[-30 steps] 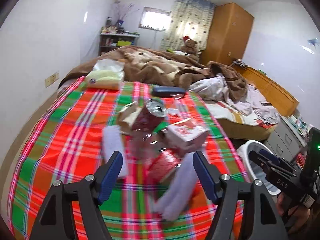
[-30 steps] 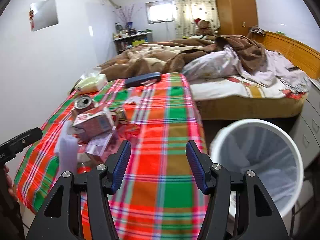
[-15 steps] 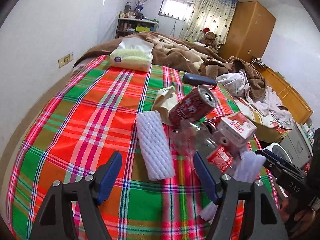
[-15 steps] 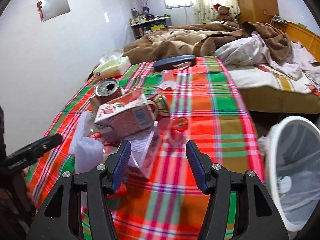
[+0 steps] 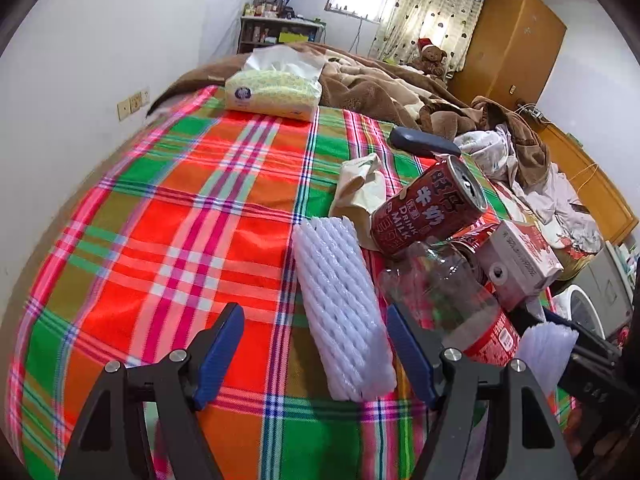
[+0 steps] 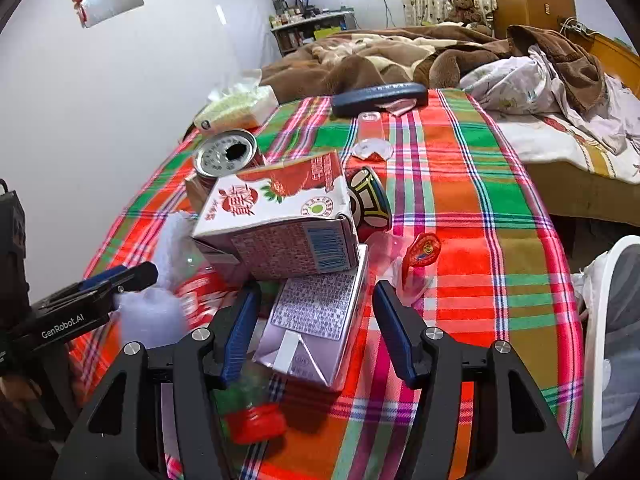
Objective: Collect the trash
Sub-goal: 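Grasp the white foam net with the left tool while the right tool grasps the pink carton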
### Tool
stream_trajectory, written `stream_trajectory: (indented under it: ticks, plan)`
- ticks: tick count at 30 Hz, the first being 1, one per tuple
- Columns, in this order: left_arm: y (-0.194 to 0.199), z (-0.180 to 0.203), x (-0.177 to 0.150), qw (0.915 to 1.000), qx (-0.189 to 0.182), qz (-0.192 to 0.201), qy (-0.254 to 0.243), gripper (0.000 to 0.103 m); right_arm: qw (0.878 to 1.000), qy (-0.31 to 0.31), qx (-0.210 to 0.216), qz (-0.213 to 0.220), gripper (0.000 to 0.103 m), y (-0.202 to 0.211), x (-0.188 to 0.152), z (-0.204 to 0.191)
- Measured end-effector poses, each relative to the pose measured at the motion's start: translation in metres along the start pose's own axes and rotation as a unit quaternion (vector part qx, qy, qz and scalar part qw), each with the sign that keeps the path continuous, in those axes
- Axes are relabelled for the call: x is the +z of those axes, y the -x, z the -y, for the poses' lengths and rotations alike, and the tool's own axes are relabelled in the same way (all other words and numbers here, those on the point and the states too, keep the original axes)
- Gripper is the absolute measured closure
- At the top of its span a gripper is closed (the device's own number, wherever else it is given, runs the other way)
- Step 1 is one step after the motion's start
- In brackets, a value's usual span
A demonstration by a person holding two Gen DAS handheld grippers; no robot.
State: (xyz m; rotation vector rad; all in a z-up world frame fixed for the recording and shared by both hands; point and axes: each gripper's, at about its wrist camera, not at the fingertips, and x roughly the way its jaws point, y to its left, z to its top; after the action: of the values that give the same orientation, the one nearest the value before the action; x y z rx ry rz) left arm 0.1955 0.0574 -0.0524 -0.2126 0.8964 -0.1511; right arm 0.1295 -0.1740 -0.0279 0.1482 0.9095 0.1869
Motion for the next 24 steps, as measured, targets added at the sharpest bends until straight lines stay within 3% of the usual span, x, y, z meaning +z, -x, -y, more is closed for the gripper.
stream_trajectory:
  ticks: [10,13,17,21,23,24]
  plan:
    - [-0.021,0.000,0.002,0.9997,0.008,-0.021,-0.007,0.030,0.999,-0.006,-0.034,0.006,0.044,0.003,-0.006,0.016]
    - [-0.025,0.002,0.003,0.9997,0.008,-0.024,-0.008,0.031,1.000,-0.006,-0.030,0.004,0.058,0.001,-0.005,0.018]
    - [-0.026,0.004,0.004,0.9996,0.010,-0.025,-0.009,0.044,0.999,0.002,-0.034,0.009,0.064,0.001,-0.006,0.017]
    - [-0.028,0.005,0.005,0.9996,0.005,-0.027,-0.009,0.057,0.999,-0.005,-0.031,0.011,0.064,0.002,-0.008,0.020]
    - [-0.027,0.007,0.005,0.9997,0.002,-0.023,-0.012,0.071,0.999,-0.004,-0.030,0.012,0.064,0.002,-0.008,0.020]
    - [-0.027,0.007,0.005,0.9997,-0.002,-0.023,-0.013,0.071,0.999,-0.003,-0.030,0.013,0.064,0.003,-0.009,0.020]
